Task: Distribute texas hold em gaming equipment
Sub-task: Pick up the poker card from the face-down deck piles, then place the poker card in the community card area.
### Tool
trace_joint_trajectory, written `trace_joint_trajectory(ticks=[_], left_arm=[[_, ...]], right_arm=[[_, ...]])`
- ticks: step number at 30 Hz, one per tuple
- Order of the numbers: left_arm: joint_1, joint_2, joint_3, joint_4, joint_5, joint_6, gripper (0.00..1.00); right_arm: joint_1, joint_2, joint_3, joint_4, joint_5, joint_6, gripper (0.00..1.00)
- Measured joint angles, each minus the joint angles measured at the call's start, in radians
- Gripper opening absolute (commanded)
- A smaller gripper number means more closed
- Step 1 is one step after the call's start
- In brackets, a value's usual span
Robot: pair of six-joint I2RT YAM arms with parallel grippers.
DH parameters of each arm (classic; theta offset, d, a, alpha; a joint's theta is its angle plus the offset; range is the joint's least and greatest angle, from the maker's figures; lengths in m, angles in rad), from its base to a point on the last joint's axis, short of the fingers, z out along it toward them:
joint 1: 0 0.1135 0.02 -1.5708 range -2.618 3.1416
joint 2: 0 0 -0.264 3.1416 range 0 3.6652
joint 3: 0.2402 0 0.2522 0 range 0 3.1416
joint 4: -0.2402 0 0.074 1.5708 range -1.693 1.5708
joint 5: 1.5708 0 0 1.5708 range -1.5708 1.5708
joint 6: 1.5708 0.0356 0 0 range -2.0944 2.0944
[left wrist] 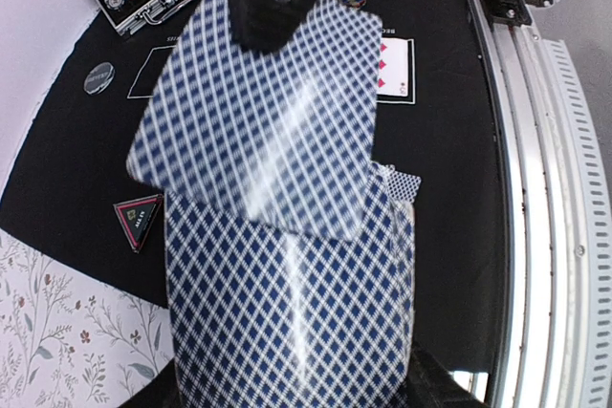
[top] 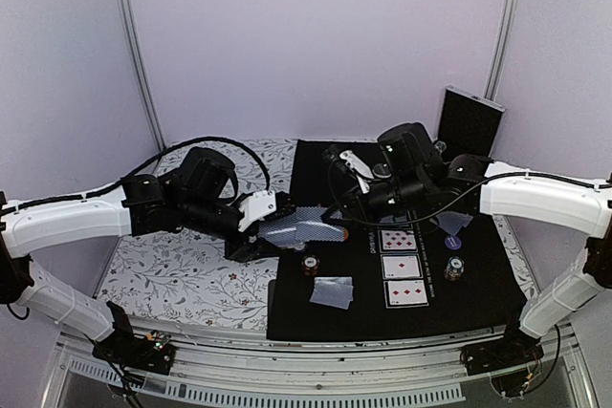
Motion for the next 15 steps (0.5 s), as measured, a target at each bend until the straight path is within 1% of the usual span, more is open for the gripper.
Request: trace_joint_trajectory(ticks=[4, 7, 10, 12, 15], left_arm=[[0.0, 0.0, 0.0, 0.0, 0.002, 0.0, 0.55], [0.0, 0.0, 0.0, 0.0, 0.003, 0.0, 0.55], [0.0, 0.0, 0.0, 0.0, 0.004, 0.0, 0.55], [0.0, 0.0, 0.0, 0.0, 0.005, 0.0, 0.55], [0.0, 0.0, 0.0, 0.001, 0.006, 0.001, 0.55]], right_arm=[[-0.006, -0.08, 0.0, -0.067, 0.076, -0.042, 0.02], [-0.04, -0.145, 0.0, -0.103, 0.114, -0.087, 0.02], [-0.128, -0.183, 0.0, -0.127, 0.131, -0.146, 0.02], [-0.225, -0.178, 0.0, -0.139, 0.124, -0.211, 0.02], [-0.381, -0.117, 0.023, -0.157, 0.111, -0.326, 0.02]])
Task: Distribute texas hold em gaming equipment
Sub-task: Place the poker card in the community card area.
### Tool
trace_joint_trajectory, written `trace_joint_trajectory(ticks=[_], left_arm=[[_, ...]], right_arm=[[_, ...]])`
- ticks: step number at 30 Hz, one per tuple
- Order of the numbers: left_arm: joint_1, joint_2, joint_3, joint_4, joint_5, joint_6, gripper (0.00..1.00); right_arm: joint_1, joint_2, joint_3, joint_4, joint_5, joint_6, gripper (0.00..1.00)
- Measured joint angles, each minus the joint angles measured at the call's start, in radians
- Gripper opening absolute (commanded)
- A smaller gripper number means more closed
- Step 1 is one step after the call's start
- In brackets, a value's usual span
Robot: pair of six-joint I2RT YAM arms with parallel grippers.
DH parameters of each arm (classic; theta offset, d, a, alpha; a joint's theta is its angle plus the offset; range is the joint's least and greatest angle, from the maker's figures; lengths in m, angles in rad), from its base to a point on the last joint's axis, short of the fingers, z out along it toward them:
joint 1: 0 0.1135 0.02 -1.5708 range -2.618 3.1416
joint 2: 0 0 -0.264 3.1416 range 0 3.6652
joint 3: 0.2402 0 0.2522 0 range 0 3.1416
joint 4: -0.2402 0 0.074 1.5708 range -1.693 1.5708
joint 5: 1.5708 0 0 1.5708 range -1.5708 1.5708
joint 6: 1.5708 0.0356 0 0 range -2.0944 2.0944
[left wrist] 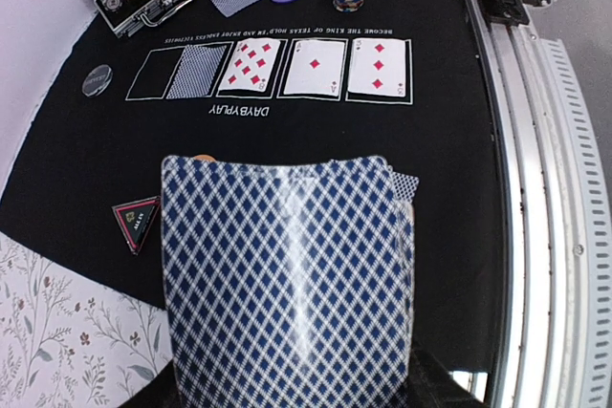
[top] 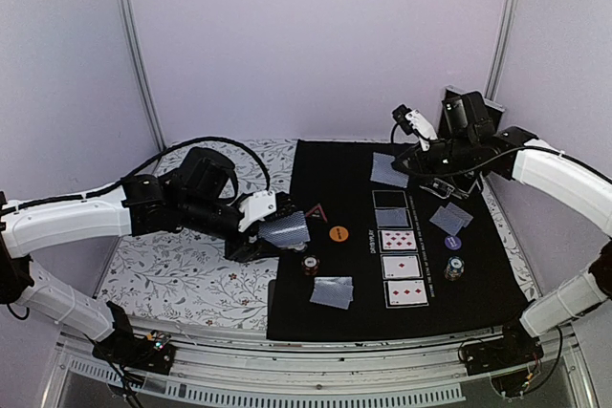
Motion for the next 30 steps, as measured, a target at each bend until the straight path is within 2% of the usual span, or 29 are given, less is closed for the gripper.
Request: trace_joint_trajectory(ticks=[3, 7, 15, 21, 30], left_arm=[[0.0, 0.001, 0.0, 0.0, 0.001, 0.0, 0.55], [0.0, 0.005, 0.0, 0.0, 0.007, 0.001, 0.55], [0.003, 0.016, 0.0, 0.01, 0.028, 0.015, 0.55], [0.016, 0.041, 0.0, 0.015, 0.045, 0.019, 0.55], [0.042, 0.066, 0.0, 0.016, 0.054, 0.019, 0.55]], right_arm=[[-0.132, 0.123, 0.07, -0.032, -0.056, -0.141, 0.02], [-0.234, 0.327, 0.201, -0.079, -0.136, -0.324, 0.02], [-0.268, 0.692, 0.459, -0.222, -0.186, -0.598, 0.02], [-0.283, 0.836, 0.588, -0.237, -0.219, -0.683, 0.02], [-0.32, 0.966, 0.625, -0.246, -0.237, -0.722, 0.02]])
